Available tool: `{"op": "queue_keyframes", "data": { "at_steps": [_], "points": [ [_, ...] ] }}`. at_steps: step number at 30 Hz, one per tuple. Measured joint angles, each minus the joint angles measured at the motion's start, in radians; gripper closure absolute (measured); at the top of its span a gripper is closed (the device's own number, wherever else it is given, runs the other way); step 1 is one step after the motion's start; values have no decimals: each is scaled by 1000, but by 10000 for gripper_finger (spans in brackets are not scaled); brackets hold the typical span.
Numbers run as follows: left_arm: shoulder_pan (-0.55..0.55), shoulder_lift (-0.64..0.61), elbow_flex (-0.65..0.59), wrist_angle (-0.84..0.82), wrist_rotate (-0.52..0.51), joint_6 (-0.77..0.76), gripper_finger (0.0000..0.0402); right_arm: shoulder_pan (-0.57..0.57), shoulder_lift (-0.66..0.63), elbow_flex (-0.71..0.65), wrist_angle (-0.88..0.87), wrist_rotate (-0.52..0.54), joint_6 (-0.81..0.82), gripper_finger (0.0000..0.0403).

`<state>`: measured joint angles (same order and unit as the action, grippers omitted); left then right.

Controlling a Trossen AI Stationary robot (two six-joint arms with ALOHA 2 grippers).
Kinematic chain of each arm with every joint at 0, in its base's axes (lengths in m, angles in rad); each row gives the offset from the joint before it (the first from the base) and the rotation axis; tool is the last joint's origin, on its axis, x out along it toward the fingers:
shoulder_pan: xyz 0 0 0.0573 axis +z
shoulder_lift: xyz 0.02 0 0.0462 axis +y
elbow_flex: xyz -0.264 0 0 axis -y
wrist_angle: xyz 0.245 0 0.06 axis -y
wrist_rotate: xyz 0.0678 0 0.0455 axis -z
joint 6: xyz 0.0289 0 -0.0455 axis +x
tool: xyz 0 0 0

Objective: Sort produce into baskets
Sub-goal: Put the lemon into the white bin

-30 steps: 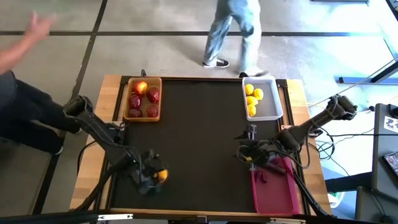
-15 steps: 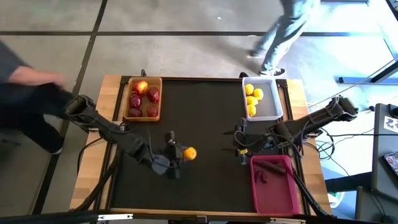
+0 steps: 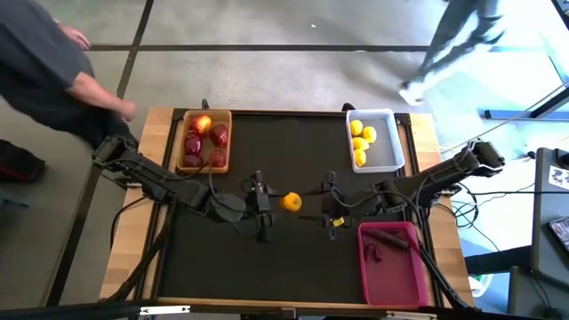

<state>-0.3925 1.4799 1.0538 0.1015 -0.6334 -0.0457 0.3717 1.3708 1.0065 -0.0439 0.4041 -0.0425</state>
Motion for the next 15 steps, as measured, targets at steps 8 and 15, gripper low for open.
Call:
{"op": "queue_keyframes", "data": {
  "at_steps": [8, 15],
  "points": [
    [14, 0, 0, 97, 49, 63, 211, -17, 67, 1, 249, -8, -103, 147],
    [12, 0, 0, 109, 49, 82, 211, -33, 80, 1, 277, -38, -121, 216]
  ]
}}
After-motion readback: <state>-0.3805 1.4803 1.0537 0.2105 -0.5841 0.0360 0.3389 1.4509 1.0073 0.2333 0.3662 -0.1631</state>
